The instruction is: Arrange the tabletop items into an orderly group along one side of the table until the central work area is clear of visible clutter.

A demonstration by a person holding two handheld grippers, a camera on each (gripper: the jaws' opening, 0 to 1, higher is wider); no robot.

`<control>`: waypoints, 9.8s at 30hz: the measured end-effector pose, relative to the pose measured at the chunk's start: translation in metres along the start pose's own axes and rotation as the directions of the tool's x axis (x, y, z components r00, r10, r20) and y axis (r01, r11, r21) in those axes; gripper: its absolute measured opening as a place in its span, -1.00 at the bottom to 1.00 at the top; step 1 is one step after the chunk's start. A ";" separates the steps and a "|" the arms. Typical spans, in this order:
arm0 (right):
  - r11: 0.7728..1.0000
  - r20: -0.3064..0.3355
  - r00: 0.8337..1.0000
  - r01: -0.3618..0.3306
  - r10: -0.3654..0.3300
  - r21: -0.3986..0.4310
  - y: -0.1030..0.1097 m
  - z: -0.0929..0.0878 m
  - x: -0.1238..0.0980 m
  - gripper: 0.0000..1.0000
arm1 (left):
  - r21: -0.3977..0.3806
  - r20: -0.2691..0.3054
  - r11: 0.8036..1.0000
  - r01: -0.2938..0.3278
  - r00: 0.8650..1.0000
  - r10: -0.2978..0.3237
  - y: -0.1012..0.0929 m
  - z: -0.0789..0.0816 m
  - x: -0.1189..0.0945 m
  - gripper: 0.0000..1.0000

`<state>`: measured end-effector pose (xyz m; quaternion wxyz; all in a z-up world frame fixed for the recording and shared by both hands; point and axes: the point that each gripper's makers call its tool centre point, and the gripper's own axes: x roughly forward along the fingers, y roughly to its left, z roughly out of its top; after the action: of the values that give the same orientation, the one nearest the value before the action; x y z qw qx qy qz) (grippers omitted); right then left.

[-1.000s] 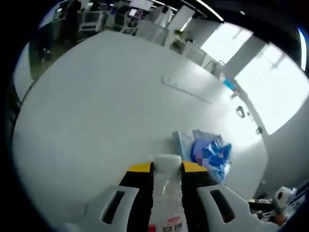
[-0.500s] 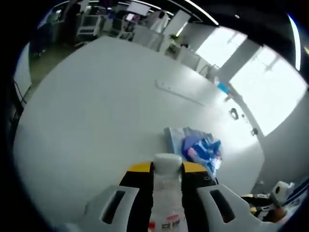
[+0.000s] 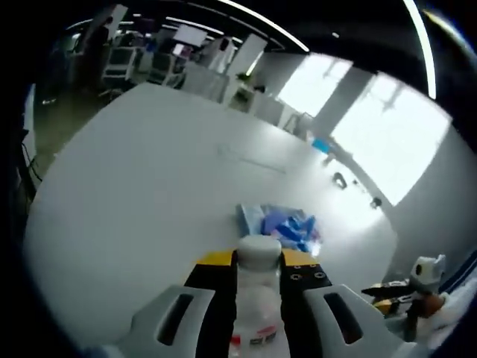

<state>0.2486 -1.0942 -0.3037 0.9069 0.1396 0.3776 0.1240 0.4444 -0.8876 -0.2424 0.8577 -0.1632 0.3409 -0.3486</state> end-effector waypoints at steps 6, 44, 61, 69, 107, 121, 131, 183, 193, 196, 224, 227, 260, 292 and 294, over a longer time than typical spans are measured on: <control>1.000 -0.007 1.000 -0.005 0.005 -0.014 0.003 0.000 0.000 -0.11 | 0.110 0.027 0.983 0.149 0.988 -0.153 -0.022 0.000 -0.010 -0.68; 0.928 0.093 0.978 -0.145 0.187 -0.344 0.064 0.119 0.001 0.05 | 0.380 -0.053 0.792 0.479 0.866 -0.498 -0.103 0.020 -0.028 -0.67; 0.708 -0.029 0.878 -0.404 0.477 -0.580 0.166 0.135 0.014 0.10 | 0.429 -0.165 0.639 0.638 0.751 -0.639 -0.147 0.022 -0.041 -0.67; 0.559 -0.147 0.791 -0.536 0.593 -0.632 0.174 0.133 0.001 0.17 | 0.407 -0.228 0.540 0.737 0.654 -0.721 -0.167 0.022 -0.056 -0.67; 0.477 -0.107 0.612 -0.703 0.784 -0.526 0.196 0.130 0.009 -0.25 | 0.462 -0.107 0.523 0.716 0.630 -0.769 -0.207 0.057 -0.071 -0.43; 0.519 -0.058 0.630 -0.685 0.774 -0.511 0.192 0.135 0.005 -0.23 | 0.560 0.007 0.747 0.358 0.900 -0.436 -0.150 0.024 -0.069 0.93; 0.508 -0.079 0.640 -0.673 0.765 -0.538 0.202 0.131 0.010 -0.23 | 0.418 0.232 0.874 0.249 0.901 -0.367 -0.132 0.034 -0.103 0.93; 0.675 0.040 0.802 -0.472 0.595 -0.567 0.204 0.190 0.188 -0.22 | 0.171 0.238 0.972 -0.163 0.964 0.119 -0.084 -0.099 -0.179 0.88; 0.750 0.100 0.829 -0.438 0.550 -0.496 0.177 0.211 0.238 -0.21 | 0.128 0.237 0.977 -0.168 0.962 0.134 -0.085 -0.100 -0.172 0.89; 0.755 0.096 0.834 -0.437 0.544 -0.488 0.175 0.216 0.251 -0.21 | 0.117 0.237 0.979 -0.166 0.962 0.135 -0.085 -0.100 -0.170 0.89; 0.709 0.081 0.864 -0.350 0.497 -0.612 0.166 0.194 0.290 -0.20 | 0.160 0.169 0.978 -0.133 0.980 0.106 -0.095 -0.104 -0.152 0.85; 0.715 0.082 0.869 -0.345 0.488 -0.609 0.169 0.195 0.288 -0.20 | 0.157 0.169 0.978 -0.136 0.980 0.109 -0.094 -0.106 -0.153 0.85; 0.777 0.041 0.876 -0.404 0.481 -0.482 0.149 0.187 0.198 0.70 | 0.196 0.236 0.978 -0.074 0.971 0.026 -0.108 -0.082 -0.151 0.93; 0.833 0.004 0.910 -0.377 0.414 -0.405 0.115 0.138 0.126 0.60 | 0.190 0.300 0.982 0.006 0.952 -0.064 -0.099 -0.047 -0.131 0.91; 0.830 0.004 0.908 -0.380 0.418 -0.408 0.113 0.139 0.127 0.59 | 0.188 0.298 0.982 0.008 0.953 -0.064 -0.099 -0.049 -0.131 0.91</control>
<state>0.4220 -0.9697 -0.2531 0.8866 0.0335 0.2643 0.3782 0.2939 -0.8663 -0.1644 0.9046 -0.1405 0.1688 -0.3653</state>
